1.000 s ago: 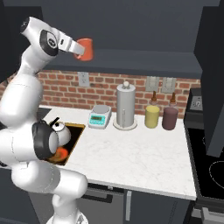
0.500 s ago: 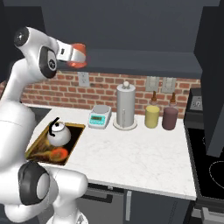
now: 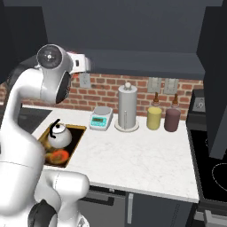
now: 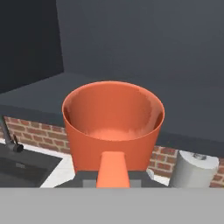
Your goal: Pick the kettle from the counter and place it on the tray. Then pick the mug from the cabinet and place it on the tray. Then close the cabinet doors.
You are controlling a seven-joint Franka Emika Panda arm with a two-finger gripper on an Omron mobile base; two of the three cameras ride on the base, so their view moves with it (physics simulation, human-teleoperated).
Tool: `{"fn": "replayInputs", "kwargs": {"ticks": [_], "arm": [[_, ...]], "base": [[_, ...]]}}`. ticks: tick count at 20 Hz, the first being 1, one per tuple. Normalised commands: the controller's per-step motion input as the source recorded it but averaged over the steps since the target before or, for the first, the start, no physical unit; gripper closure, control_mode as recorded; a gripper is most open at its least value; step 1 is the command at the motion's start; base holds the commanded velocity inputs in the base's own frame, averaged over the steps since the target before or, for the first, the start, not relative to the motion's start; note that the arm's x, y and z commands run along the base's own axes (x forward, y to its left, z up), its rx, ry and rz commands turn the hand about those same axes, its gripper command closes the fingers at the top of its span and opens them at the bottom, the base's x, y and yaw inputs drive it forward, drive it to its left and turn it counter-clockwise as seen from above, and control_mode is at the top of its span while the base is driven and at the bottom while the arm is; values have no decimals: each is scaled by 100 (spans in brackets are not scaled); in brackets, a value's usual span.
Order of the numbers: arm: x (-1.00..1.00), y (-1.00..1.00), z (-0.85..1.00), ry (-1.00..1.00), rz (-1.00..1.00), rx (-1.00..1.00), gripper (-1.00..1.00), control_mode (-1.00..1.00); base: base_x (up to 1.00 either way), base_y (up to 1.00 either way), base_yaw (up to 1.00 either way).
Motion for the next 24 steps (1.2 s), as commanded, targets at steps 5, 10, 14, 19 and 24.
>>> {"fn": "replayInputs", "kwargs": {"ticks": [5,10,14,19,24], "arm": [[-57,-6,0,0,48,-4,100,-100],[-39,0,-8,3,41,-4,100,-100],[-7,0,-26,7,28,-4,100,-100],[0,2,-20,13,16,-5,100,-100],[0,7,-44,2,9,0,100,-100]], "base": [[0,0,0],[0,0,0],[0,0,0],[0,0,0],[0,0,0]]}}
